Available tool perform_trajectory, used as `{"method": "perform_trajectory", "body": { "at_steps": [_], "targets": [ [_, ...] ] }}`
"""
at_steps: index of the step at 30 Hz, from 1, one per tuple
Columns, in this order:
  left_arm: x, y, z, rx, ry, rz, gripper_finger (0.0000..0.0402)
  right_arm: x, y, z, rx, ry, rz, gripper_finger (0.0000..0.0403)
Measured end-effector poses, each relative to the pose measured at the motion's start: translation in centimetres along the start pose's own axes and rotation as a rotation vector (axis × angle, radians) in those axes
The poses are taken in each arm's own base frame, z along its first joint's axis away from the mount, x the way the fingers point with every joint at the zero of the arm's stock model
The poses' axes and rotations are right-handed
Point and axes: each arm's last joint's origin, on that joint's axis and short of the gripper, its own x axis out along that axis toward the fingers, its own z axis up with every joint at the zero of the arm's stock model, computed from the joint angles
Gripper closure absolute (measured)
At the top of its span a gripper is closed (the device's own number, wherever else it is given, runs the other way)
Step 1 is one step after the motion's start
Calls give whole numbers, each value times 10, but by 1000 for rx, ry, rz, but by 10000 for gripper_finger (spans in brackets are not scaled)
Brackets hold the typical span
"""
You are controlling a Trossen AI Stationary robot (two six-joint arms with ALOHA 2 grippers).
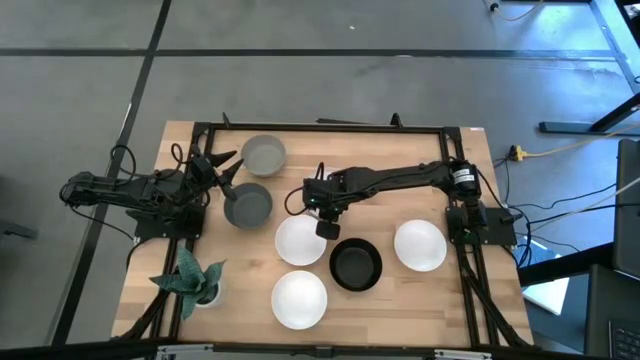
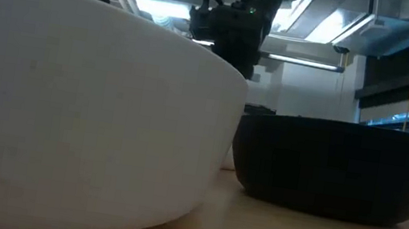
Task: Nest bowls inside each other
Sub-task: Stack the white bowl on top of the white bowl
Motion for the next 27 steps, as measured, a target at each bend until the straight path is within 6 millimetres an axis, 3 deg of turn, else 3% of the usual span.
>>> {"method": "perform_trajectory", "body": {
  "at_steps": [5, 11, 19, 27],
  "targets": [
    [0, 0, 0, 0, 0, 0, 260, 0, -1, 0, -8, 0, 2, 310],
    [0, 0, 0, 0, 0, 0, 261, -5, -6, 0, 4, 7, 38, 241],
    [0, 0, 0, 3, 3, 0, 261, -63, -7, -7, -1, -113, -99, 160],
    [0, 0, 0, 3, 3, 0, 261, -106, -1, -34, 33, -67, -293, 139]
  ]
}}
